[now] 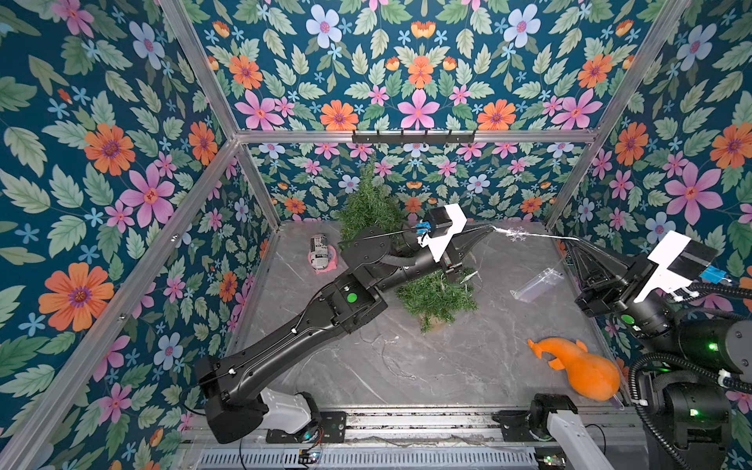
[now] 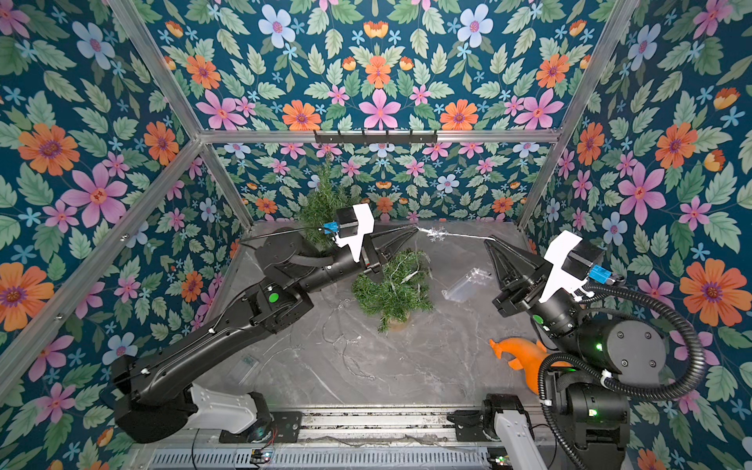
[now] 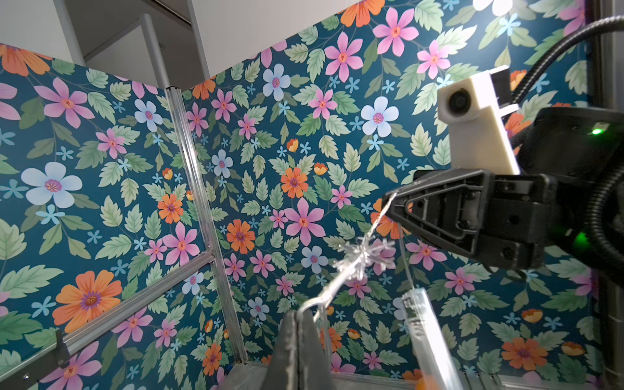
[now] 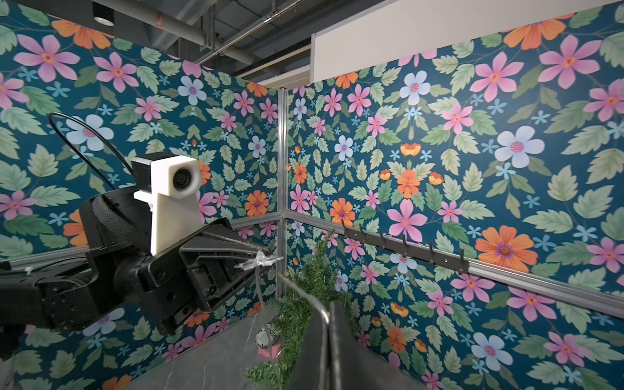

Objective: Wrap string light around the christmas tree
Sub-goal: Wrap the light string around the Christmas tree.

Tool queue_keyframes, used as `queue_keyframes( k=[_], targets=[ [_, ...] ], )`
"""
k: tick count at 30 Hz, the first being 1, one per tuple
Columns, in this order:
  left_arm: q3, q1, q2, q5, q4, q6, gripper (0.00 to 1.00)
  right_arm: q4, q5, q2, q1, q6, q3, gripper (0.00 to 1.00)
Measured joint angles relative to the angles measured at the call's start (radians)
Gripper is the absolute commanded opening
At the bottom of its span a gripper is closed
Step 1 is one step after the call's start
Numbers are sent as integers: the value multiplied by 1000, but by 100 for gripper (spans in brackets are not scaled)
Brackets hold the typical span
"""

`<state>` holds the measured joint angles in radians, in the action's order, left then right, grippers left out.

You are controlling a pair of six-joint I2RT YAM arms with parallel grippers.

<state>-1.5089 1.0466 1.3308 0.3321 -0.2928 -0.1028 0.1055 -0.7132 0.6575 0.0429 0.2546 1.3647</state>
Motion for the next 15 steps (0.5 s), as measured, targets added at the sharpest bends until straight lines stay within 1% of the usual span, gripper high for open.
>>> queue_keyframes(
  k=[3,10,13,15],
  targets=[
    [61,2,-74,10,-18,25,0,-8,-58,21,-1,7,24,0],
    [199,3,-221,-4,-40,48,0,-113,-207,86,-3,72,61,0],
    [256,3,-278,-54,-51,48,0,-177,-237,126,-3,107,82,0],
    [289,-1,-316,-124,-53,48,0,-245,-192,154,3,129,97,0]
  ],
)
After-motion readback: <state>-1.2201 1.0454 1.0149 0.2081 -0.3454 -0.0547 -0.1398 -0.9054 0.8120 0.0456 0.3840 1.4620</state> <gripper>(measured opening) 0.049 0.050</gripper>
